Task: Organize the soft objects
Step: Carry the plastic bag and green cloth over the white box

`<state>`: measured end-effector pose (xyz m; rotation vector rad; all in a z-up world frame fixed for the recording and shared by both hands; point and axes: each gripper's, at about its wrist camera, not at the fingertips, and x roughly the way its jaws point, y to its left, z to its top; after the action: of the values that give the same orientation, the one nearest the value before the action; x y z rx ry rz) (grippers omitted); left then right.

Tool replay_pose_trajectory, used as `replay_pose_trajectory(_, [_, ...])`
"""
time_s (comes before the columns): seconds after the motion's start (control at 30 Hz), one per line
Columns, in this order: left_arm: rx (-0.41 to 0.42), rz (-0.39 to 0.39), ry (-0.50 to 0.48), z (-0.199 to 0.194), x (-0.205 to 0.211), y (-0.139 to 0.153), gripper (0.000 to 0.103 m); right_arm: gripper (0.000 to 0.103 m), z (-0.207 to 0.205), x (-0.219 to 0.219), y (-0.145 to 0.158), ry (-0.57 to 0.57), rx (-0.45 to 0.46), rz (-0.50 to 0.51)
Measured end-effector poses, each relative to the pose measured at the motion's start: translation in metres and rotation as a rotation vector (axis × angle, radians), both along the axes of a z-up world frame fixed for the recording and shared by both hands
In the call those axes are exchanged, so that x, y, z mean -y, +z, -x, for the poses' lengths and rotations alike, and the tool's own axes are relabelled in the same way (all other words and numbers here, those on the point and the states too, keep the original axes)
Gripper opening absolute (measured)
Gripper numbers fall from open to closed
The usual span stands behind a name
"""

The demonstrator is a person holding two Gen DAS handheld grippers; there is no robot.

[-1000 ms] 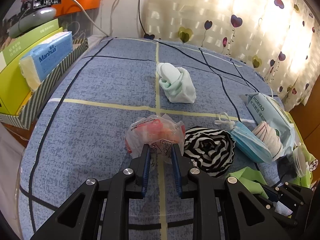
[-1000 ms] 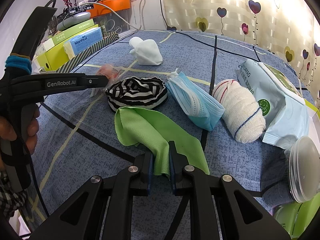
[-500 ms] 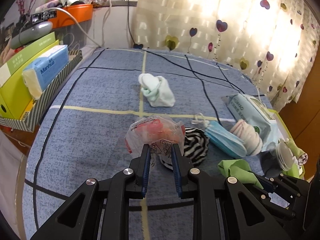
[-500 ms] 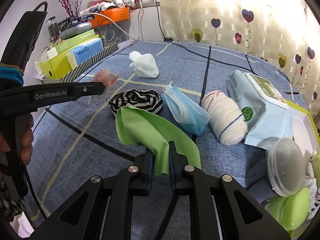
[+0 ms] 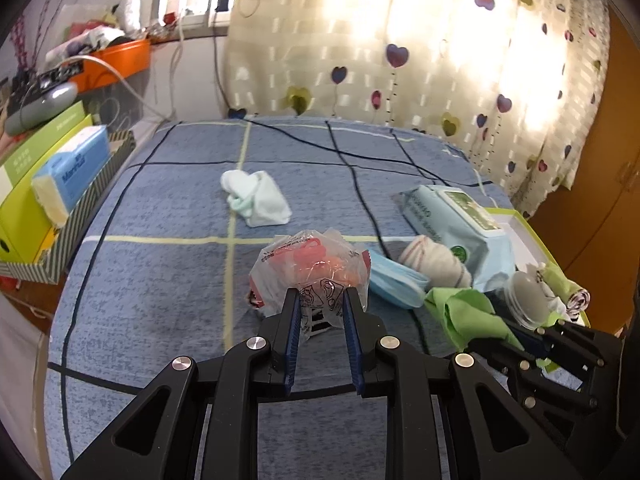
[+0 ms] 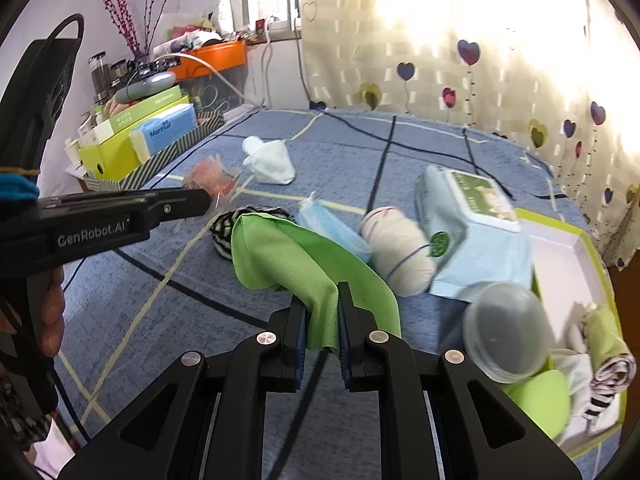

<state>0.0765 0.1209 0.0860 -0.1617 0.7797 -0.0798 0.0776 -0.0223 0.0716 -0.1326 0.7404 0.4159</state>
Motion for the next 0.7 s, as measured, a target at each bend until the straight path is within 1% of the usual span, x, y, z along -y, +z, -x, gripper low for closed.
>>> replay_pose_trajectory(0.23, [0.017,0.002,-0.059,-0.001,0.025,0.011,0.02,0.014,0.002,0.022,0.014,-0.044,0.021,-0.004])
replay_pose_trajectory(0.43, [0.026,0.005,-0.118,-0.009,0.052,0.018,0.02,0.014,0.003,0.045,0.024,-0.09,0.042,-0.008])
replay_pose_trajectory(0.7, [0.036,0.011,-0.203,-0.021,0.091,0.029,0.02,0.014,0.0,0.086,0.035,-0.173,0.057,-0.01])
